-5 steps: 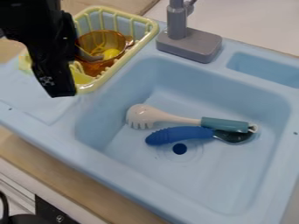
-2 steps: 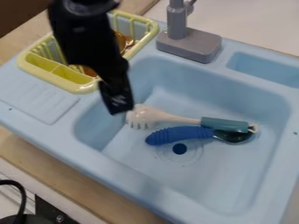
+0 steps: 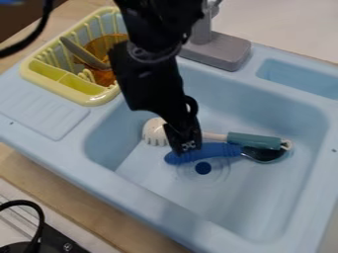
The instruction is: Put the blue spoon on the upper right side of the sink.
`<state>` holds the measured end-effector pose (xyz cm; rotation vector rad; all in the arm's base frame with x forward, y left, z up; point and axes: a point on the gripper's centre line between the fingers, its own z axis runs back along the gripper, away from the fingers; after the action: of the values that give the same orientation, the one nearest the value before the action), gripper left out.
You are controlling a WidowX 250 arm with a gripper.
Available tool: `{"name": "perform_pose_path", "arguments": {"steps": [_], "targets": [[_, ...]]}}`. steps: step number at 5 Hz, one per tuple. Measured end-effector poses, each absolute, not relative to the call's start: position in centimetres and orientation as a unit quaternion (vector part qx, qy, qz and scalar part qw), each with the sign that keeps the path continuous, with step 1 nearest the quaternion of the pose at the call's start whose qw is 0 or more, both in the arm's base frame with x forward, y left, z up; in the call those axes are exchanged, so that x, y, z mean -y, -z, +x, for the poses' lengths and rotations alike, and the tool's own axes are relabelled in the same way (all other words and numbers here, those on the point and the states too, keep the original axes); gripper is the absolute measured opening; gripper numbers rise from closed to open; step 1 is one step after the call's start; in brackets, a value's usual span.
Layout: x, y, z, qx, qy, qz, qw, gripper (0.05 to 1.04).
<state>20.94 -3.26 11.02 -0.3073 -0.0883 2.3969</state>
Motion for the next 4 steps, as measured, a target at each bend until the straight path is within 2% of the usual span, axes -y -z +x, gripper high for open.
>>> {"name": "perform_pose_path", "arguments": {"steps": [1, 2, 4], "targets": [[4.2, -9.7, 21.6, 0.038, -0.935, -0.128, 0.328, 0.999], [5.0, -8.8, 22.0, 0.015, -0.941, -0.135, 0.312, 0.999], [6.1, -7.2, 22.2, 0.011, -0.945, -0.121, 0.304, 0.999]]}}
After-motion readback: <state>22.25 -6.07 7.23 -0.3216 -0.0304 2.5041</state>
